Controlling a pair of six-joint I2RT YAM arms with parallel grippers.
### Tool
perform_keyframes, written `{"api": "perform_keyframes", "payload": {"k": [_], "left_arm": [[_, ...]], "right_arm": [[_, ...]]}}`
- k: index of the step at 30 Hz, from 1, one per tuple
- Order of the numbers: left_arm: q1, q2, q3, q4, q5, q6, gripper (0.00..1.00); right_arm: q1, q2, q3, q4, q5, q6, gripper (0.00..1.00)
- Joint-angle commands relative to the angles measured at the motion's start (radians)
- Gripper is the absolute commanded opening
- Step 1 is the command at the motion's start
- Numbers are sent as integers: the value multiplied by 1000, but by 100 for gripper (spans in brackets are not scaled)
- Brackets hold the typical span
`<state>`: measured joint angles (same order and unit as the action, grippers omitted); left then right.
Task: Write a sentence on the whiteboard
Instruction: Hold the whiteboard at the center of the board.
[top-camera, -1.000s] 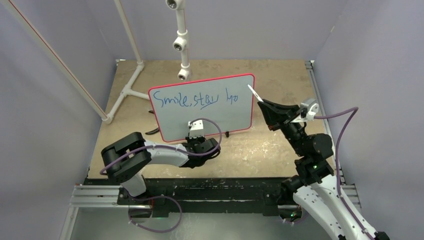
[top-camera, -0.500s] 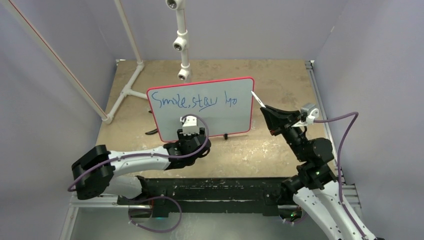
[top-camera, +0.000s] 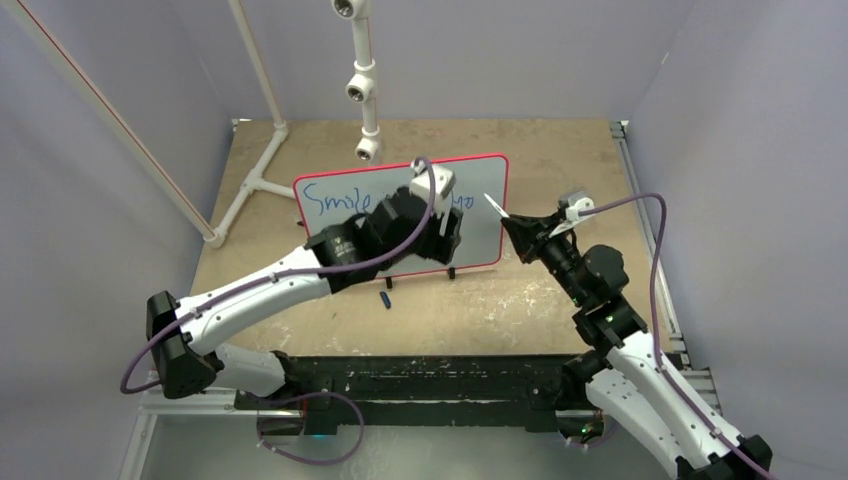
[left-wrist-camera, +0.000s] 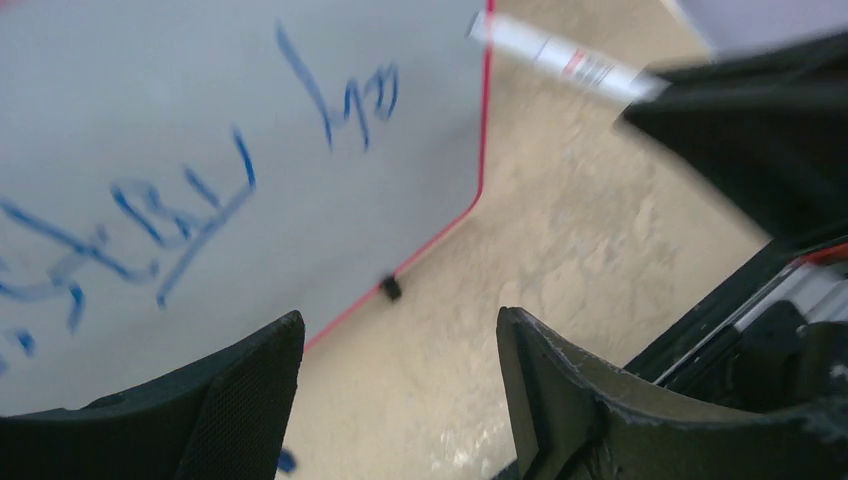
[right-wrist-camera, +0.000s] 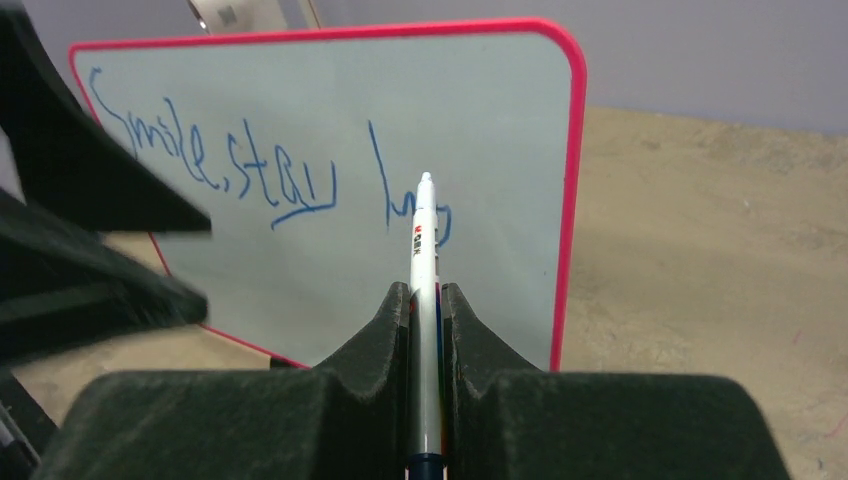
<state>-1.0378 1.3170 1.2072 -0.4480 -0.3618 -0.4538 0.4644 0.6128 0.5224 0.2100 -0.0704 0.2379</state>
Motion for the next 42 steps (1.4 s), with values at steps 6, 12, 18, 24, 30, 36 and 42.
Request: {"api": "perform_keyframes", "payload": {"k": [6,12,18,24,30,36,42], "left_arm": [[146,220,490,-96,340,440,71],[244,349,637,-93,510,573,71],[305,405,716,-92,587,605,72],[341,440,738,-100,658,608,71],[354,457,694,-88,673,592,68],[355,436,601,-13,645,589,62],[358,415,554,17,642,590,53]], "right_arm": [[0,21,-62,122,12,-25,0],[0,16,-85,158,-7,-26,0],[0,17,-83,158,-42,-40,0],[0,50,-65,131,-27,-43,0],[-1,72,-52,111,-22,-49,0],[0,95,-46,112,-20,-49,0],[0,121,-41,125,-18,-51,0]]}}
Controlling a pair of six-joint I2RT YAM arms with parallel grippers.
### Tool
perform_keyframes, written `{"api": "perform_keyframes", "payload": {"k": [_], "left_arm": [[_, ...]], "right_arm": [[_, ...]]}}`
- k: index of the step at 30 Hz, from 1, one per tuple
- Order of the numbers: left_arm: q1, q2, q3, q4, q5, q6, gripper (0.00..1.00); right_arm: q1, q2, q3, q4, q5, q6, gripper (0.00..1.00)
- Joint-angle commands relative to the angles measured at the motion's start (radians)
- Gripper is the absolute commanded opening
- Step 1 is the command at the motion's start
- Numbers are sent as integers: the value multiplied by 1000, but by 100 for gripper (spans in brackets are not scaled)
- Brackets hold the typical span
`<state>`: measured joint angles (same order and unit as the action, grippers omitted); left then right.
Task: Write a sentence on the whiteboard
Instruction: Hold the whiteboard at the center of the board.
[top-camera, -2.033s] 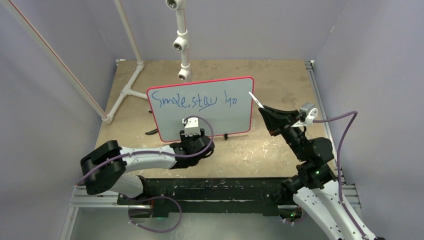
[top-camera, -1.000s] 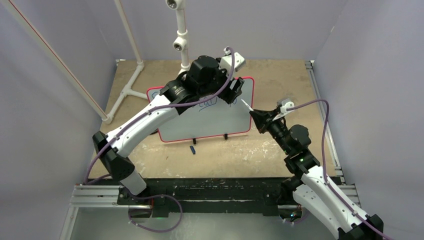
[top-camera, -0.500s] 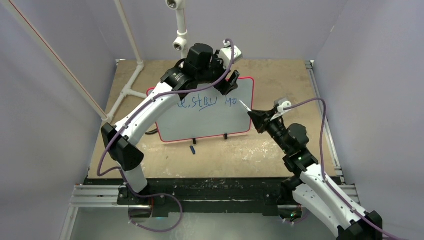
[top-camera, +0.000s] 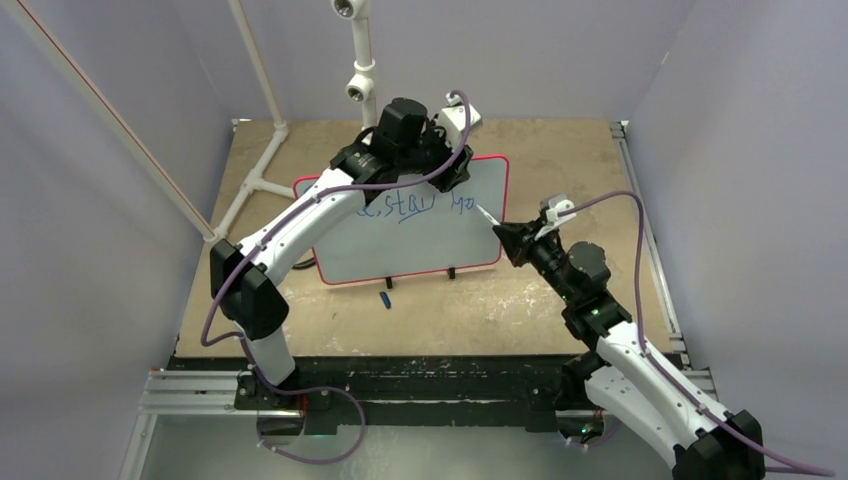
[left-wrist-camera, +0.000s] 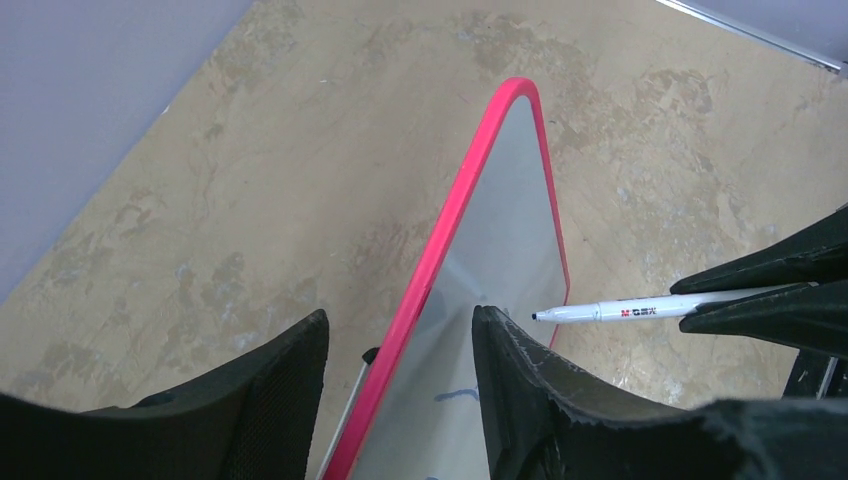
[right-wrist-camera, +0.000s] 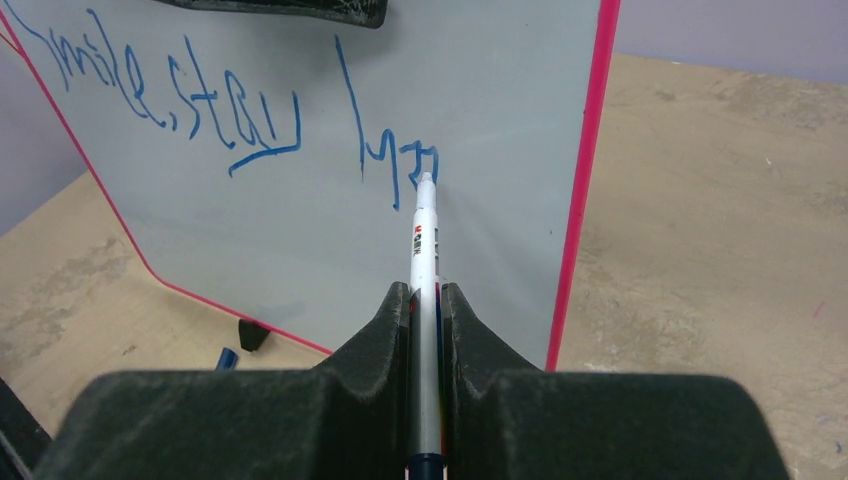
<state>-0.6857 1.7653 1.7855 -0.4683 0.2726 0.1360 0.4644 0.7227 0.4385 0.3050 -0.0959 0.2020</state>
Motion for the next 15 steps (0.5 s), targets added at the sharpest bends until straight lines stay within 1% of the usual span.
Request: {"api": "perform_keyframes", "payload": {"k": [1,6,15], "left_arm": [[7,-34,-31,40,10,1,51],[10,-34,-36,43,20,1,45],[14,-37,-41,45,41,4,42]], "right_arm": [[-1,16,44,33,10,-16,0],[0,32,47,51,18,-18,0],[0,76,54,91,30,-22,0]]}}
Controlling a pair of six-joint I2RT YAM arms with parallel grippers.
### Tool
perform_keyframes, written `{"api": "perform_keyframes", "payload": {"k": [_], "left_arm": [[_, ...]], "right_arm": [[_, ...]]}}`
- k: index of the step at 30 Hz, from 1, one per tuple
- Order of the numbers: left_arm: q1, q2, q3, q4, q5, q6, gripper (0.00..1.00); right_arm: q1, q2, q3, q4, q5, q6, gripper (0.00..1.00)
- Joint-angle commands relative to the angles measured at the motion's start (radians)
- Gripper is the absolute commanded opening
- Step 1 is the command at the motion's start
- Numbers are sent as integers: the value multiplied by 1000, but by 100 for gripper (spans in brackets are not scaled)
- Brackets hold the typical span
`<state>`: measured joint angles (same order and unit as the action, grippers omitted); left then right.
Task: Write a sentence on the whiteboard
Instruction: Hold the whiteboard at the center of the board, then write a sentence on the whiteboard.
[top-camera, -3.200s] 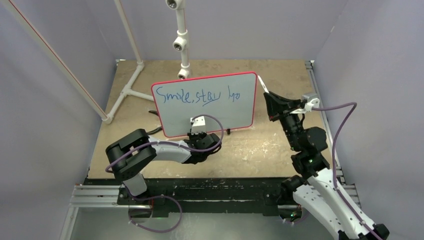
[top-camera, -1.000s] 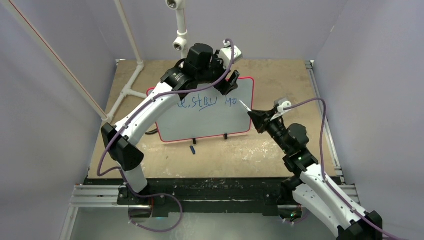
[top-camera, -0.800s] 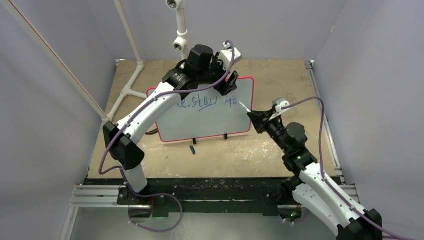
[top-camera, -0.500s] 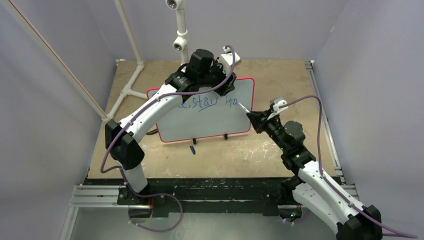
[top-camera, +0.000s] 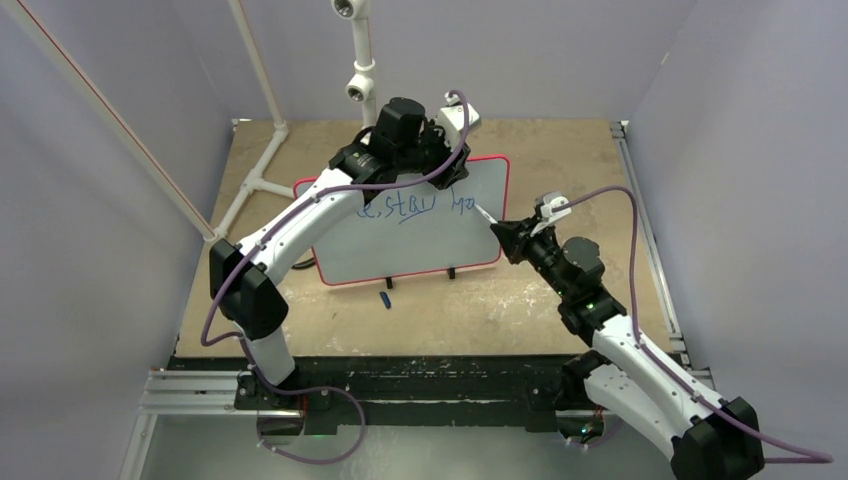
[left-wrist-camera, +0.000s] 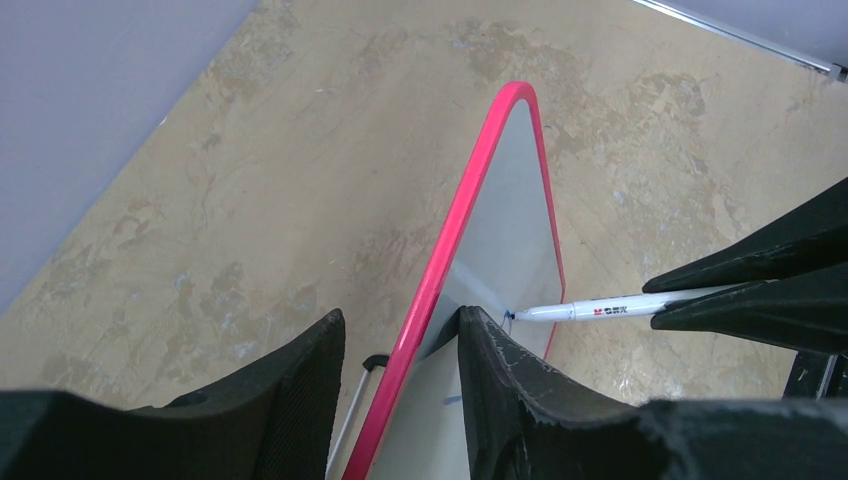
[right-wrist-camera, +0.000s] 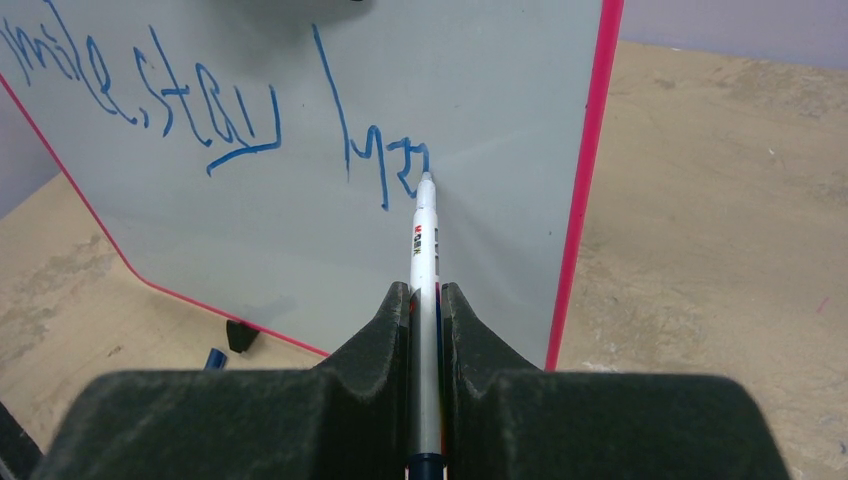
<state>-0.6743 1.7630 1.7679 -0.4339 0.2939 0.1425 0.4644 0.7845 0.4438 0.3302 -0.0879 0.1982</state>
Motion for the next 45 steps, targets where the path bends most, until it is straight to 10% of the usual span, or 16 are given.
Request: {"api": "perform_keyframes", "payload": {"k": [1,25,45], "left_arm": [[2,-34,-23,11,22,-2,42],[25,-37,-28,26,45,-11,41],[35,-45,-39,35,57,-18,41]], "right_arm": [[0,18,49,68,24,-19,0],[4,73,60,-110,3,32,0],[7,-49,30,75,46,20,0]]}}
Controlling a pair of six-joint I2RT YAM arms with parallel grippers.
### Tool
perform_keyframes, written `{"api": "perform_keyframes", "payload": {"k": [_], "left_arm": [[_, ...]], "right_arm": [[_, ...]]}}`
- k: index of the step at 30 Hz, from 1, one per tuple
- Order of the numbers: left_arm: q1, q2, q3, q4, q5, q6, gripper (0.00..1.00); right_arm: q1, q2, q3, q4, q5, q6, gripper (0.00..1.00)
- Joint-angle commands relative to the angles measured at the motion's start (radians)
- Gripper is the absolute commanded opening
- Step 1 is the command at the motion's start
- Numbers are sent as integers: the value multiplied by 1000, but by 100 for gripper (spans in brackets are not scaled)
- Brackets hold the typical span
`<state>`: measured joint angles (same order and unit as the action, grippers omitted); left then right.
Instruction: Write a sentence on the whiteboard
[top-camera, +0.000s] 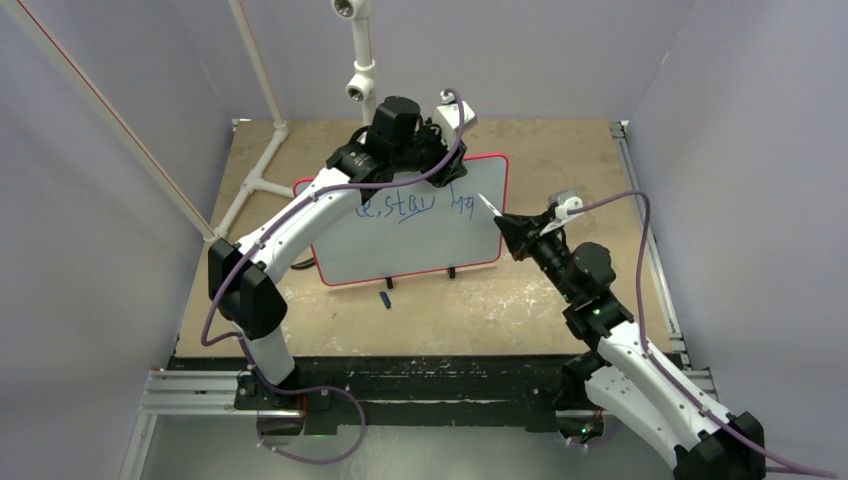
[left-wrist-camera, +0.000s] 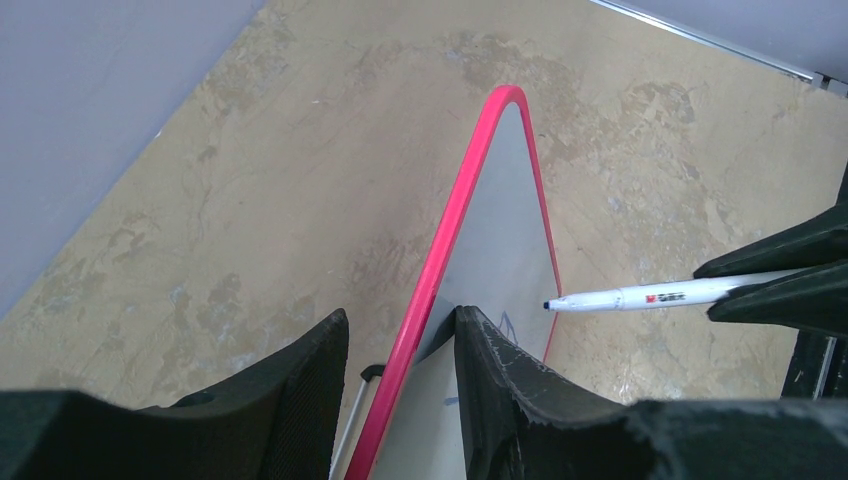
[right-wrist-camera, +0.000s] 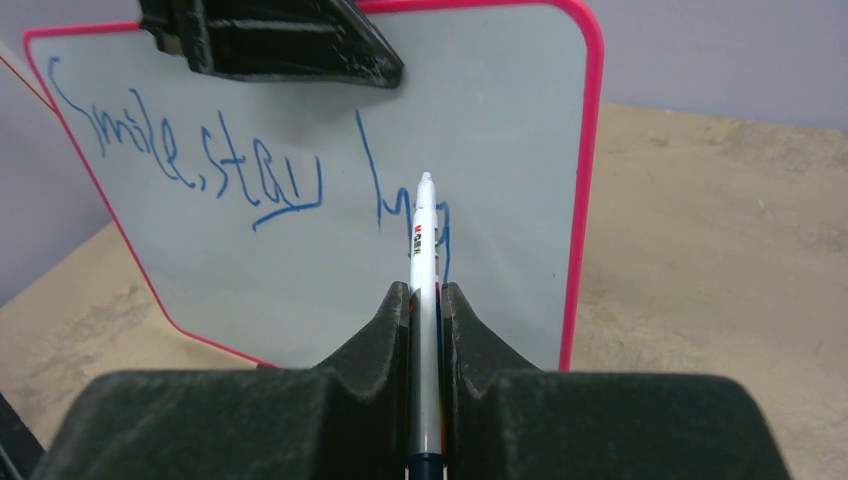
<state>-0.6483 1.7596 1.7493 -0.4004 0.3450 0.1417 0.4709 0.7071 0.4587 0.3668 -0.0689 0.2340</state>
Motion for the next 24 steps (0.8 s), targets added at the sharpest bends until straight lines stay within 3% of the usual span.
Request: {"api": "perform_keyframes", "payload": {"k": [1,24], "left_arm": [[10,-42,-22,2,6,-17,41],[11,-39,-22,3,16,-18,40]], "right_arm": [[1,32,16,41,29,-18,0],[1,123,25,49,37,-19,0]]}}
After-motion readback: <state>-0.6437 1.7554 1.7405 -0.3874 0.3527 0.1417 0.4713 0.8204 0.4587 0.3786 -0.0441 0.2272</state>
